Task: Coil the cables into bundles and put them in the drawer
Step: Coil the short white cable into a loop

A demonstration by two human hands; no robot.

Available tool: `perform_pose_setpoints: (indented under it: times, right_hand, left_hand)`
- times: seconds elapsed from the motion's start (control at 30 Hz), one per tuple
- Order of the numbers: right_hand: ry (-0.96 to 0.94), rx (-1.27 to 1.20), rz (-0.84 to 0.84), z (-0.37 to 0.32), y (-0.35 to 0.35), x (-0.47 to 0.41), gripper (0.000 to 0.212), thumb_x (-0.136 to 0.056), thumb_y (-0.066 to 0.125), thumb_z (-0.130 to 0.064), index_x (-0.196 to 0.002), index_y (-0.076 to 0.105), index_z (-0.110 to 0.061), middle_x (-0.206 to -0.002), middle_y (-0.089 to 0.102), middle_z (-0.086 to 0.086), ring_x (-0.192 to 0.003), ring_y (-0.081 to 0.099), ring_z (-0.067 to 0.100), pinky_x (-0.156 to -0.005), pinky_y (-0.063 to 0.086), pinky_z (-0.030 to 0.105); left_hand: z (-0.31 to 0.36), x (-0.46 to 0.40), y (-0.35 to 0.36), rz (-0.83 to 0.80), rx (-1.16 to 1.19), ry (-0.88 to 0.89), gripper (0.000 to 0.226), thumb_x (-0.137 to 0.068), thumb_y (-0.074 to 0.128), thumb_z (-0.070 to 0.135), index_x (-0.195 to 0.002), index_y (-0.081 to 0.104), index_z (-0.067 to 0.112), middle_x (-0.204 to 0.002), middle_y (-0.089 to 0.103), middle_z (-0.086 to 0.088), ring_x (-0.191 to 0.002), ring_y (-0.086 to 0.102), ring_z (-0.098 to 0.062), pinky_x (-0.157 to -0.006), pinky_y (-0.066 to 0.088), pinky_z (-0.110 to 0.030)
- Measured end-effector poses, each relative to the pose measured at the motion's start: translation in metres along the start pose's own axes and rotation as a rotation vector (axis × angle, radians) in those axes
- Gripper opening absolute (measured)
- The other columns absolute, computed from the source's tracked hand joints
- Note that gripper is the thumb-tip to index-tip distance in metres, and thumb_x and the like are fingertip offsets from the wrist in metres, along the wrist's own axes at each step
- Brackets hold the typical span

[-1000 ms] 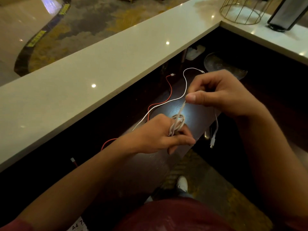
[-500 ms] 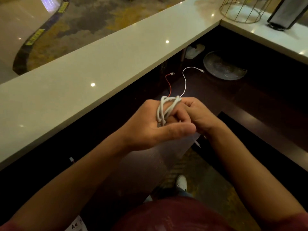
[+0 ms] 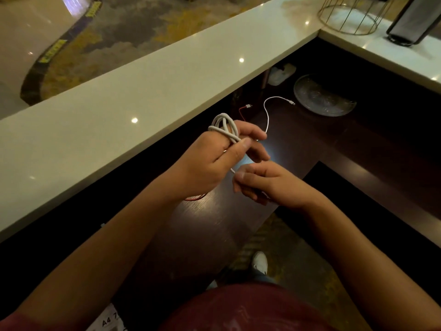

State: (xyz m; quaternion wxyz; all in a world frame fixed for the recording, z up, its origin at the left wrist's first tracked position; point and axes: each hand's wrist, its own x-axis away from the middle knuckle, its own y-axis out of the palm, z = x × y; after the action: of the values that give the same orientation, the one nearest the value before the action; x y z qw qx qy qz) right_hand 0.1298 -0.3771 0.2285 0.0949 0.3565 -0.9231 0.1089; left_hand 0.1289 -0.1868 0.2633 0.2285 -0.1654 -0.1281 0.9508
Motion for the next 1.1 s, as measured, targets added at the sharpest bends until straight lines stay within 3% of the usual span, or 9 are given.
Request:
perform_pose_setpoints:
  times: [0.13,0.27,0.37,0.57,0.67,0.8,0.9,1.0,1.1]
  right_hand:
    - [-0.037,0.233,-0.029,-0.018,-0.005,0.012,0.018,-0.105,0.055,-0.017,-0.111,0.069,-0.006,-0.075,0.061,0.025,-0.064,0.053,0.047,-0.057,0.046,0.047]
    - [-0.105,0.594,0.046,-0.031,-0.012,0.023,0.021,-0.103,0.059,-0.022,-0.122,0.068,-0.023,-0.068,0.071,0.0,-0.055,0.064,0.011,-0.06,0.048,0.016]
    - [-0.178,0.747,0.14,-0.04,-0.012,0.03,0.018,-0.1,0.064,-0.026,-0.117,0.067,-0.026,-0.064,0.07,-0.009,-0.06,0.066,0.003,-0.061,0.047,0.015]
    - [-0.325,0.3,0.203,-0.06,-0.029,0.039,0.008,-0.094,0.071,-0.011,-0.1,0.066,-0.008,-0.087,0.074,0.006,-0.07,0.072,0.018,-0.057,0.059,0.035]
    - [-0.398,0.191,0.212,-0.056,-0.032,0.027,0.008,-0.093,0.069,-0.004,-0.101,0.065,-0.004,-0.085,0.072,0.009,-0.069,0.07,0.02,-0.057,0.055,0.031]
    - [-0.437,0.084,0.292,-0.047,-0.028,0.011,0.004,-0.093,0.068,-0.004,-0.096,0.068,-0.005,-0.089,0.07,0.007,-0.079,0.068,0.013,-0.071,0.053,0.022]
    - [-0.411,0.022,0.25,-0.04,-0.018,0.008,0.011,-0.099,0.06,-0.01,-0.094,0.069,-0.009,-0.093,0.069,0.012,-0.085,0.066,0.014,-0.078,0.052,0.023]
    - [-0.344,-0.071,0.181,-0.038,-0.01,0.008,0.026,-0.1,0.053,-0.018,-0.083,0.072,-0.023,-0.077,0.067,-0.004,-0.072,0.06,0.006,-0.07,0.048,0.019]
    - [-0.301,-0.139,0.176,-0.04,-0.01,0.009,0.029,-0.101,0.051,-0.018,-0.079,0.07,-0.023,-0.072,0.064,-0.002,-0.066,0.058,0.008,-0.066,0.047,0.018]
  left_hand:
    - [-0.013,0.002,-0.005,0.0,-0.062,-0.053,0.025,-0.103,0.041,-0.002,-0.124,0.055,0.0,-0.112,0.073,-0.011,-0.109,0.07,-0.018,-0.085,0.056,-0.023]
    - [-0.024,0.001,-0.006,0.012,-0.225,-0.094,0.025,-0.102,0.044,0.001,-0.122,0.058,0.004,-0.107,0.075,-0.003,-0.105,0.07,-0.01,-0.095,0.054,-0.026]
    - [-0.026,0.003,-0.001,-0.029,-0.241,-0.187,0.021,-0.1,0.046,0.015,-0.111,0.063,0.011,-0.083,0.071,0.003,-0.075,0.068,-0.008,-0.073,0.055,-0.027]
    - [-0.011,0.009,0.01,-0.164,-0.002,-0.292,0.033,-0.09,0.053,0.048,-0.086,0.065,0.018,-0.059,0.053,0.01,-0.055,0.049,-0.004,-0.057,0.042,-0.027]
    - [0.0,0.01,0.015,-0.264,-0.061,-0.205,0.02,-0.092,0.068,0.035,-0.078,0.064,0.021,-0.066,0.055,0.012,-0.059,0.052,-0.002,-0.058,0.042,-0.017]
    - [0.015,0.012,0.016,-0.35,0.134,-0.197,0.03,-0.098,0.061,0.013,-0.075,0.06,-0.007,-0.056,0.05,0.011,-0.049,0.045,0.0,-0.052,0.036,-0.012]
    - [0.022,0.012,0.012,-0.404,0.359,-0.144,0.031,-0.098,0.054,0.023,-0.074,0.061,0.004,-0.048,0.044,0.013,-0.041,0.038,-0.006,-0.044,0.036,-0.035]
    - [0.016,0.012,0.01,-0.43,0.49,-0.097,0.043,-0.097,0.051,0.04,-0.07,0.062,0.009,-0.037,0.034,0.006,-0.039,0.037,-0.023,-0.049,0.035,-0.06]
    - [0.007,0.014,0.01,-0.377,0.611,-0.122,0.046,-0.098,0.052,0.047,-0.07,0.062,0.012,-0.039,0.042,0.011,-0.039,0.042,-0.016,-0.048,0.03,-0.072]
